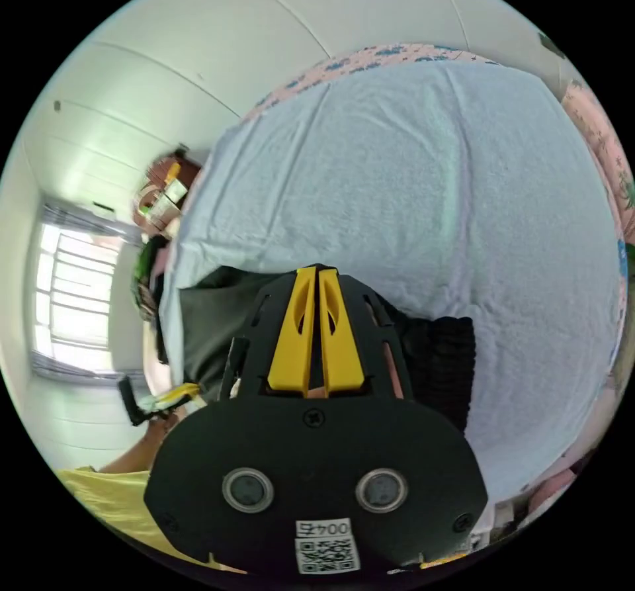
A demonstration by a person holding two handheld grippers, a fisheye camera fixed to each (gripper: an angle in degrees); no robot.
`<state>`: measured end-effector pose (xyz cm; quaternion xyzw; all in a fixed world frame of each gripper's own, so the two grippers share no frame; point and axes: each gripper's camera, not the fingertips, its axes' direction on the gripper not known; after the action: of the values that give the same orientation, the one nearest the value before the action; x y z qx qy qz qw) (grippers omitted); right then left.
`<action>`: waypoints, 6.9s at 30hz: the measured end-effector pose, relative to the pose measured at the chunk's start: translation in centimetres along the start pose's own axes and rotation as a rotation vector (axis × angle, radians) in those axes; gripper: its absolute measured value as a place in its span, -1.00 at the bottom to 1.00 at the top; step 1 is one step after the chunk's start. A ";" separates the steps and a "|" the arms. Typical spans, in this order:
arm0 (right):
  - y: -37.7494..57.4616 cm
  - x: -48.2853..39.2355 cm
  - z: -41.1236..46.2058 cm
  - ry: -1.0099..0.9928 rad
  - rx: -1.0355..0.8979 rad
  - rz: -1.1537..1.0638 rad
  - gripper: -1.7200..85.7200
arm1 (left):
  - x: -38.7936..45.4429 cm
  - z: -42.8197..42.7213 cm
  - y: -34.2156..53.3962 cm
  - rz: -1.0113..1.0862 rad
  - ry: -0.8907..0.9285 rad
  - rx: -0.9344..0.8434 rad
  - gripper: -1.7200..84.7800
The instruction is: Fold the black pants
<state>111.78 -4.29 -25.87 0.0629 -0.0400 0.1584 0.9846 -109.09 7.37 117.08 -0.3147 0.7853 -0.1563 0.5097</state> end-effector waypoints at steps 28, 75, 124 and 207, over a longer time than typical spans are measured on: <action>17.6 -13.8 2.2 0.255 -0.076 -0.374 -0.92 | -1.7 -4.3 2.3 -0.029 0.066 0.074 -0.81; 21.8 -28.5 12.7 0.471 -0.110 -0.604 -0.82 | 11.1 -1.9 9.0 0.306 -0.268 0.039 -0.89; 28.3 -17.1 0.3 -0.109 0.010 -0.080 -0.77 | 1.0 -7.1 -1.3 0.256 -0.105 0.147 -0.76; 39.4 -21.5 -24.3 -0.737 0.695 0.641 -0.85 | 15.6 20.9 -38.3 0.413 0.598 -0.375 -0.87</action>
<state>80.40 29.56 -47.67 0.4170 -0.3414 0.4190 0.7308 -81.86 -30.08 118.77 -0.1784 0.9605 0.0107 0.2131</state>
